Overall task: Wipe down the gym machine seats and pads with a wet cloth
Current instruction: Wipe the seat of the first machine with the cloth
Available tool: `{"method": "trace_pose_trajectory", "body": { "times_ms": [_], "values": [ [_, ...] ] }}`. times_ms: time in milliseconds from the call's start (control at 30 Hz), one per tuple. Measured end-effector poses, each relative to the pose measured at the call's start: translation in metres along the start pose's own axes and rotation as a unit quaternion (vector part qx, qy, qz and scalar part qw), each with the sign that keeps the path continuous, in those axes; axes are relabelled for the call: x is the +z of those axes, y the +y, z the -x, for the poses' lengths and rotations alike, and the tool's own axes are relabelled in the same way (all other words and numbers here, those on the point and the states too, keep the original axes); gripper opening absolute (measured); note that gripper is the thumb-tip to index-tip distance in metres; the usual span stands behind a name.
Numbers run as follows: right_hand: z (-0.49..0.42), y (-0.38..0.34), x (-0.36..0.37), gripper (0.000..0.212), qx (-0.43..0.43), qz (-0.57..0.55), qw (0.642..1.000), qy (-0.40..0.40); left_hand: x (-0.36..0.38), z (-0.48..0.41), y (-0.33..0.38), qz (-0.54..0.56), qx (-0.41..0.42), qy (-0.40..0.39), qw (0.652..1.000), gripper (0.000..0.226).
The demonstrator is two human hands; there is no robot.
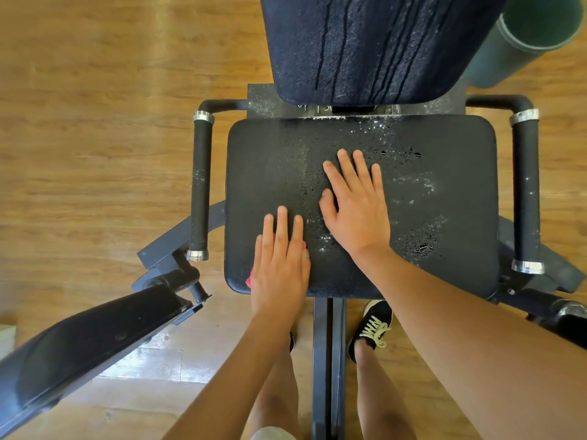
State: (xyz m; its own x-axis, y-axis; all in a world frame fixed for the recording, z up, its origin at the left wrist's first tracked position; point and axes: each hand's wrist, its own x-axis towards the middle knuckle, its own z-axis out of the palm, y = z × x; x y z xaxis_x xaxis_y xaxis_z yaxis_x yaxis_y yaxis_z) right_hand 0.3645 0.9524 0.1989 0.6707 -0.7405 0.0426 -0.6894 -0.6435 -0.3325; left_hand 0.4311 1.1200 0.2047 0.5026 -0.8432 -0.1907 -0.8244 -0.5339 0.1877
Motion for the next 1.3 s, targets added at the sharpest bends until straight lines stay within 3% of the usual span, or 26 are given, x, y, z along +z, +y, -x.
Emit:
{"method": "trace_pose_trajectory", "body": {
  "times_ms": [367, 533, 700, 1067, 1300],
  "values": [
    [-0.006, 0.009, -0.017, 0.049, 0.0, -0.059, 0.996, -0.068, 0.006, 0.008, 0.002, -0.037, -0.012, -0.014, 0.999, 0.053],
    [0.004, 0.053, -0.045, 0.052, 0.009, 0.025, 0.999, -0.04, 0.002, 0.004, -0.001, -0.02, 0.013, -0.001, 1.0, 0.054],
    [0.026, 0.094, -0.041, 0.055, 0.016, 0.048, 0.997, -0.05, 0.004, -0.006, 0.001, 0.016, -0.019, 0.023, 0.999, 0.055],
    [0.027, 0.097, -0.034, 0.053, -0.001, 0.048, 0.999, -0.017, -0.027, -0.141, 0.017, 0.108, -0.076, 0.053, 0.99, 0.06],
    [0.027, 0.098, -0.033, 0.052, -0.008, 0.054, 0.998, -0.01, -0.031, -0.195, 0.026, 0.109, -0.097, 0.077, 0.986, 0.057]
  ]
}}
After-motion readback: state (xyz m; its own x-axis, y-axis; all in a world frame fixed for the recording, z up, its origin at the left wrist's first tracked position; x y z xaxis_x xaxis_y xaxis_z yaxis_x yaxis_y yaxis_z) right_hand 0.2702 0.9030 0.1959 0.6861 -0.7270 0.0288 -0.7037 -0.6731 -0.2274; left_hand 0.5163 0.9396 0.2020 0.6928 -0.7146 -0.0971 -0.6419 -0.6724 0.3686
